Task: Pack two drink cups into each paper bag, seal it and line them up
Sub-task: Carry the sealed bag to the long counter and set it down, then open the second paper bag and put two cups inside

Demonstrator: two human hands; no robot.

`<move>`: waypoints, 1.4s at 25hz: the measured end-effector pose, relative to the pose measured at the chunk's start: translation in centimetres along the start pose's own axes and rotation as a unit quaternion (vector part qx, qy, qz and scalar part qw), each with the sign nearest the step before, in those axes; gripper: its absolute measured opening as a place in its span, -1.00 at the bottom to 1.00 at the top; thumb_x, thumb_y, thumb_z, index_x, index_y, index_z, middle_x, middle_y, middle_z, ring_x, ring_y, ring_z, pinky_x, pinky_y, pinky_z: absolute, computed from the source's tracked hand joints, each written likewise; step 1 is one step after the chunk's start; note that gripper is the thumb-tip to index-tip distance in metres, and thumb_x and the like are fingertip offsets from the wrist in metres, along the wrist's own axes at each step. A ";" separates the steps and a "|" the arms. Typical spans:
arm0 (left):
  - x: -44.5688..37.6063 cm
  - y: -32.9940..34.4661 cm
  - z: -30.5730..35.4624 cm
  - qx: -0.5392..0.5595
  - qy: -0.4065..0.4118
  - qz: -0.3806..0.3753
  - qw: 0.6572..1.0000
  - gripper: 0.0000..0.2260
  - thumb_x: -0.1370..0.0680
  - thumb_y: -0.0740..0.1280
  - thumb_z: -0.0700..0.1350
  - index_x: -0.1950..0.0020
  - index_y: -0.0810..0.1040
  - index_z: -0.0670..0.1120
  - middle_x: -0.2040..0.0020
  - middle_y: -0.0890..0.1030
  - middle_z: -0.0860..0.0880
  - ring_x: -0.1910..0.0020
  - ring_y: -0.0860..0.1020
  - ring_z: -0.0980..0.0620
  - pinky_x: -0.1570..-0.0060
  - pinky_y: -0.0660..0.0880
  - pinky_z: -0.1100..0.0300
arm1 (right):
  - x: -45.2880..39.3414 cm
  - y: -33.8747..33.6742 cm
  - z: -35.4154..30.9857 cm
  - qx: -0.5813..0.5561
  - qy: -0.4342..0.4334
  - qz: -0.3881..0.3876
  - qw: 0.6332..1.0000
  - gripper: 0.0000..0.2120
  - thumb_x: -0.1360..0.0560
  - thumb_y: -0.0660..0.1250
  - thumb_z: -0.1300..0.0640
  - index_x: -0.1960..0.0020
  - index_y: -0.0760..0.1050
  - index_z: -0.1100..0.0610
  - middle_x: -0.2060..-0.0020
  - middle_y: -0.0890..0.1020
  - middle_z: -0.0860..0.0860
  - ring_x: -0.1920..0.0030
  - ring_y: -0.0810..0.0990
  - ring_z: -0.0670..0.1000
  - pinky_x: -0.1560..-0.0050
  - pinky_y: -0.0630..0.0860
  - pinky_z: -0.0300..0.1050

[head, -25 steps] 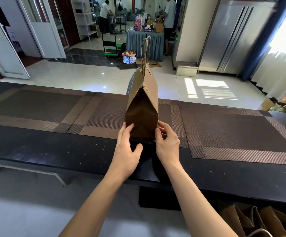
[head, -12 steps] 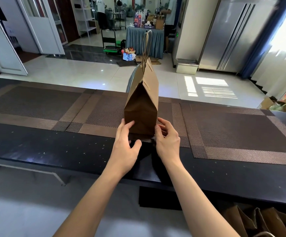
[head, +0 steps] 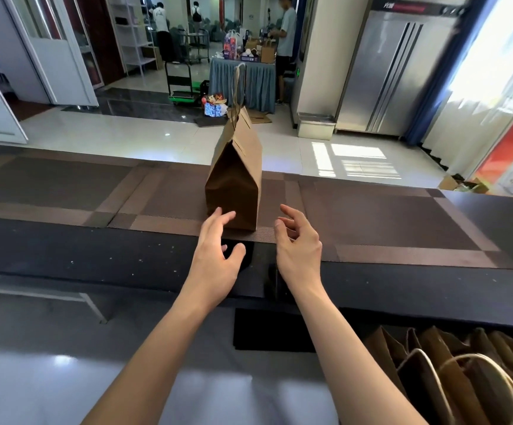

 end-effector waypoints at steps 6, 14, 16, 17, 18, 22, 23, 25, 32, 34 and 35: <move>3.8 1.5 2.2 0.008 0.049 -0.053 0.997 -0.56 -0.63 0.31 -0.19 -0.48 0.38 0.08 -0.51 0.23 0.19 -0.41 0.28 0.25 -0.18 0.32 0.45 | 4.5 -5.2 -2.3 0.014 -0.026 0.043 0.999 -0.68 -0.64 0.33 0.06 -0.39 0.52 -0.04 0.02 0.57 -0.28 0.00 0.52 -0.49 0.09 0.37 -0.66; 8.7 8.6 6.0 0.034 0.110 -0.205 0.972 -0.57 -0.64 0.29 -0.11 -0.46 0.34 0.21 -0.42 0.29 0.34 -0.27 0.33 0.43 -0.14 0.26 0.53 | 11.5 -15.5 -4.4 0.047 -0.045 0.162 0.985 -0.70 -0.64 0.34 0.08 -0.36 0.55 -0.05 -0.02 0.67 -0.15 -0.06 0.58 -0.35 -0.01 0.45 -0.56; 9.8 10.2 6.7 0.039 0.125 -0.234 0.963 -0.57 -0.64 0.28 -0.12 -0.49 0.34 0.16 -0.44 0.32 0.31 -0.27 0.33 0.46 -0.21 0.29 0.45 | 13.3 -18.0 -4.4 0.062 -0.043 0.189 0.979 -0.70 -0.64 0.34 0.06 -0.36 0.55 -0.07 -0.02 0.67 -0.18 -0.06 0.58 -0.35 -0.02 0.46 -0.55; 10.3 11.1 7.0 0.041 0.134 -0.251 0.958 -0.57 -0.64 0.27 -0.14 -0.49 0.35 0.13 -0.46 0.34 0.27 -0.31 0.32 0.42 -0.26 0.33 0.38 | 14.3 -19.3 -4.2 0.069 -0.043 0.204 0.976 -0.71 -0.64 0.34 0.05 -0.35 0.55 -0.08 -0.02 0.67 -0.19 -0.06 0.59 -0.34 -0.01 0.47 -0.54; 10.7 11.8 7.1 0.043 0.140 -0.267 0.952 -0.57 -0.64 0.27 -0.16 -0.49 0.36 0.11 -0.47 0.36 0.23 -0.37 0.32 0.34 -0.31 0.36 0.30 | 15.3 -20.3 -4.0 0.075 -0.041 0.217 0.972 -0.71 -0.64 0.33 0.05 -0.35 0.55 -0.09 -0.01 0.67 -0.19 -0.06 0.60 -0.33 -0.01 0.47 -0.53; 11.2 13.8 6.7 0.023 0.139 -0.329 0.934 -0.58 -0.66 0.23 -0.21 -0.47 0.39 0.13 -0.40 0.45 0.13 -0.43 0.35 0.18 -0.28 0.35 0.27 | 19.2 -23.1 -2.3 0.100 -0.018 0.247 0.964 -0.72 -0.64 0.33 0.06 -0.34 0.56 -0.10 0.03 0.67 -0.21 -0.05 0.61 -0.28 0.01 0.47 -0.52; 11.2 14.0 6.4 0.013 0.143 -0.338 0.930 -0.58 -0.66 0.22 -0.22 -0.47 0.40 0.13 -0.38 0.47 0.11 -0.41 0.36 0.18 -0.28 0.34 0.27 | 20.1 -23.4 -1.8 0.111 -0.010 0.253 0.961 -0.73 -0.64 0.33 0.05 -0.32 0.56 -0.13 0.04 0.66 -0.23 -0.04 0.61 -0.29 0.03 0.48 -0.52; 11.5 14.7 6.3 -0.015 0.158 -0.353 0.922 -0.57 -0.66 0.21 -0.24 -0.49 0.40 0.10 -0.41 0.48 0.08 -0.40 0.40 0.14 -0.34 0.35 0.23 | 22.0 -24.1 -0.6 0.133 0.015 0.267 0.954 -0.78 -0.64 0.31 0.04 -0.26 0.58 -0.15 0.10 0.65 -0.24 0.00 0.62 -0.28 0.11 0.49 -0.51; 12.0 16.6 5.6 -0.148 0.253 -0.407 0.865 -0.55 -0.60 0.25 -0.33 -0.51 0.41 -0.16 -0.57 0.30 -0.10 -0.56 0.26 -0.09 -0.53 0.10 0.18 | 26.4 -24.4 4.6 0.226 0.183 0.211 0.934 -0.87 -0.65 0.29 -0.02 -0.08 0.61 -0.06 0.31 0.59 -0.19 0.20 0.59 -0.31 0.43 0.39 -0.49; 12.0 16.5 5.2 -0.164 0.267 -0.386 0.868 -0.57 -0.60 0.29 -0.29 -0.47 0.45 -0.14 -0.54 0.35 -0.11 -0.53 0.28 -0.12 -0.54 0.14 0.04 | 27.1 -24.0 5.2 0.244 0.219 0.198 0.924 -0.85 -0.65 0.27 -0.07 -0.12 0.59 -0.09 0.28 0.59 -0.22 0.27 0.61 -0.21 0.45 0.40 -0.50; 11.9 16.4 5.1 -0.168 0.272 -0.374 0.870 -0.59 -0.59 0.30 -0.28 -0.46 0.48 -0.13 -0.52 0.39 -0.11 -0.52 0.29 -0.13 -0.53 0.15 0.00 | 27.3 -23.8 5.4 0.254 0.234 0.187 0.920 -0.83 -0.65 0.26 -0.09 -0.15 0.58 -0.10 0.25 0.59 -0.23 0.28 0.61 -0.19 0.43 0.41 -0.50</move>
Point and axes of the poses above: each hand's wrist, its own x-axis away from the middle knuckle, its own y-axis out of the palm, z = x × y, the point moved 3 cm from there along -x, towards the middle knuckle
